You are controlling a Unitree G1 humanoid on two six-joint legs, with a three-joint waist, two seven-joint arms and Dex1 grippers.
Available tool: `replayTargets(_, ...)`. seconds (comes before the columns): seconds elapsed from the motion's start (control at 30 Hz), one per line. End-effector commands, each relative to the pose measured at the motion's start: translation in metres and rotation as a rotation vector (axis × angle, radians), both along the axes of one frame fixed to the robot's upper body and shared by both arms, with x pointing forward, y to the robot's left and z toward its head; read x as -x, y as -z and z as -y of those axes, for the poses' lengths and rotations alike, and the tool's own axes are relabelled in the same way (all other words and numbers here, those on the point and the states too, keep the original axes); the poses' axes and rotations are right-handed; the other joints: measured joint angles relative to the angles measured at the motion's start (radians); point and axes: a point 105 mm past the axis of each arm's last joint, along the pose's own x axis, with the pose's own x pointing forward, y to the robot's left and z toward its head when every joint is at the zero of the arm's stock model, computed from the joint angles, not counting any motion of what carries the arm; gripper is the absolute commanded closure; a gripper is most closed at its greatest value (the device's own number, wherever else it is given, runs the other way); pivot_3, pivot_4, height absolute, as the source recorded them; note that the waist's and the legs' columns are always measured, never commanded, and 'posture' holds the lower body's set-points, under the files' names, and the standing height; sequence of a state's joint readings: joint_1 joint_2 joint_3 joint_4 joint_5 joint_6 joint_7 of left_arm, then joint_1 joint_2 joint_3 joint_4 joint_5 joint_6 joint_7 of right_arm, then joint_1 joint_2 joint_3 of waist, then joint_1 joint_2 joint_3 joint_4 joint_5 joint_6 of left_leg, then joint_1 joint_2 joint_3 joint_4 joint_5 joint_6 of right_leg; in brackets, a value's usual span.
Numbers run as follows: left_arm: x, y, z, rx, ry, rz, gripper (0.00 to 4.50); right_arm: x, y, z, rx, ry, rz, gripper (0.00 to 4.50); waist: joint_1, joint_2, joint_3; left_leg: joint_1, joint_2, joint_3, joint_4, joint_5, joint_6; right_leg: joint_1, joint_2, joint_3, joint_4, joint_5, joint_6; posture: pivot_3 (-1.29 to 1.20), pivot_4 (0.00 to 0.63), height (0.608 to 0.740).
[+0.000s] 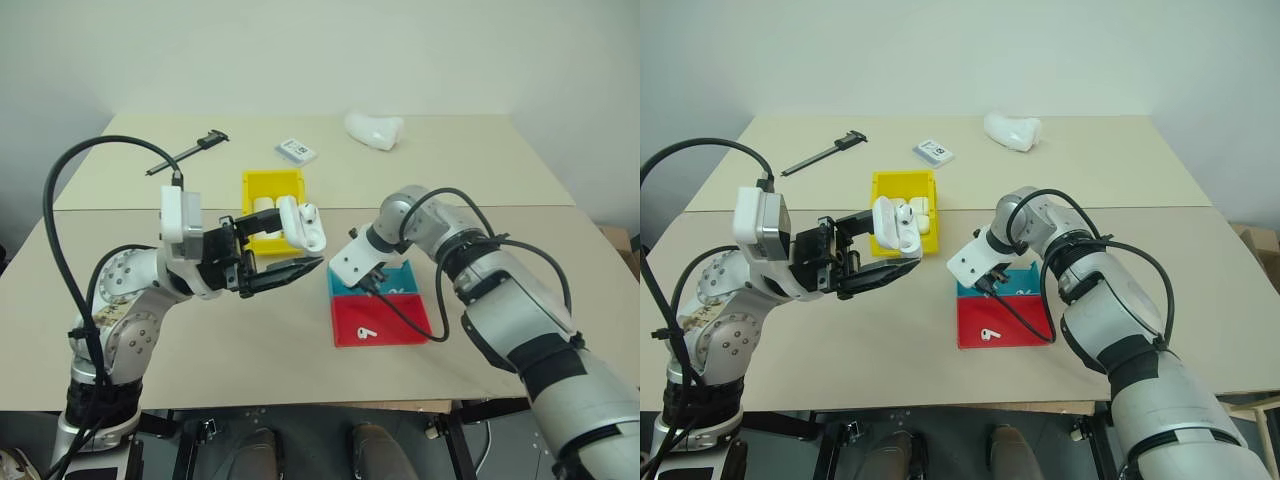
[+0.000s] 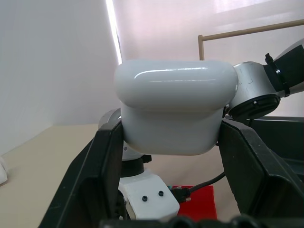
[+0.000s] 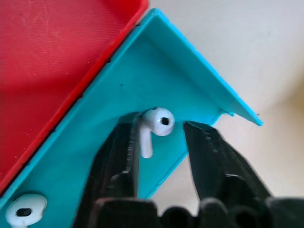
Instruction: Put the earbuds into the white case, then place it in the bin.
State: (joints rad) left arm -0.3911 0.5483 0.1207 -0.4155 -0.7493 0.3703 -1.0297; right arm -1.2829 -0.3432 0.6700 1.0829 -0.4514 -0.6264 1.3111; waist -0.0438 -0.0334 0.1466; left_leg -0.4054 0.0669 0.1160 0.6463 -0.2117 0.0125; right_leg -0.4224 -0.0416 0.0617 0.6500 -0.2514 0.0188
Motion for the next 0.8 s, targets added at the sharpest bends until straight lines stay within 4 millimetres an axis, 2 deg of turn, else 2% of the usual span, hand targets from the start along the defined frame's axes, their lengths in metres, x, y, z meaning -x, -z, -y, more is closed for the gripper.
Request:
replayTargets(0.03,0.008,-0.009,0.001,0.009,0.014,0.049,1.76,0.001,0.005,0.003,0.022,-0.002,-0.010,3.91,0.000,0.000,0.000,0.000,0.000,0.000,0.000,0.000,0.000,0.000,0.000,0.000,0.000,0.000,0.000,0.00,0.150,0.740)
replayTargets(0.27,0.008,-0.009,0.002,0.011,0.025,0.045,1.76,0.003,0.007,0.003,-0.019,0.020,-0.031,3.90,0.000,0.000,0.000,0.000,0.000,0.000,0.000,0.000,0.000,0.000,0.000,0.000,0.000,0.000,0.000,0.00,0.150,0.740)
replayTargets(0.37,0.008,-0.010,0.003,0.016,0.041,0.039,1.76,-0.002,-0.005,0.006,-0.104,0.089,-0.033,3.90,0.001,0.000,0.000,0.000,0.000,0.000,0.000,0.000,0.000,0.000,0.000,0.000,0.000,0.000,0.000,0.00,0.150,0.740)
replayTargets(0.5,0.004,-0.010,0.006,0.024,0.071,0.033,1.76,-0.005,-0.034,0.036,-0.310,0.233,-0.030,3.90,0.016,0.000,0.000,-0.001,-0.001,0.000,0.000,0.000,0.000,0.000,-0.001,-0.001,-0.001,0.000,0.000,0.00,0.150,0.740)
replayTargets(0.57,0.003,-0.010,0.007,0.028,0.086,0.027,1.76,0.005,-0.050,0.050,-0.465,0.300,-0.040,3.90,0.027,0.000,0.000,-0.003,-0.001,0.000,0.000,0.000,0.000,0.000,-0.001,-0.001,-0.002,0.000,0.000,0.00,0.150,0.740)
replayTargets(0.67,0.000,-0.010,0.009,0.029,0.107,0.022,1.76,0.026,-0.072,0.060,-0.702,0.397,-0.080,3.90,0.031,0.000,0.000,-0.003,-0.001,0.000,0.000,0.000,0.000,-0.001,-0.001,-0.001,-0.002,0.000,0.000,0.00,0.150,0.740)
replayTargets(0.8,-0.005,-0.010,0.013,0.030,0.143,0.019,1.76,0.067,-0.109,0.067,-1.101,0.484,-0.279,3.90,0.026,0.000,0.000,-0.002,0.000,-0.001,0.000,0.000,0.000,0.000,0.000,-0.001,-0.001,0.000,0.000,0.00,0.150,0.740)
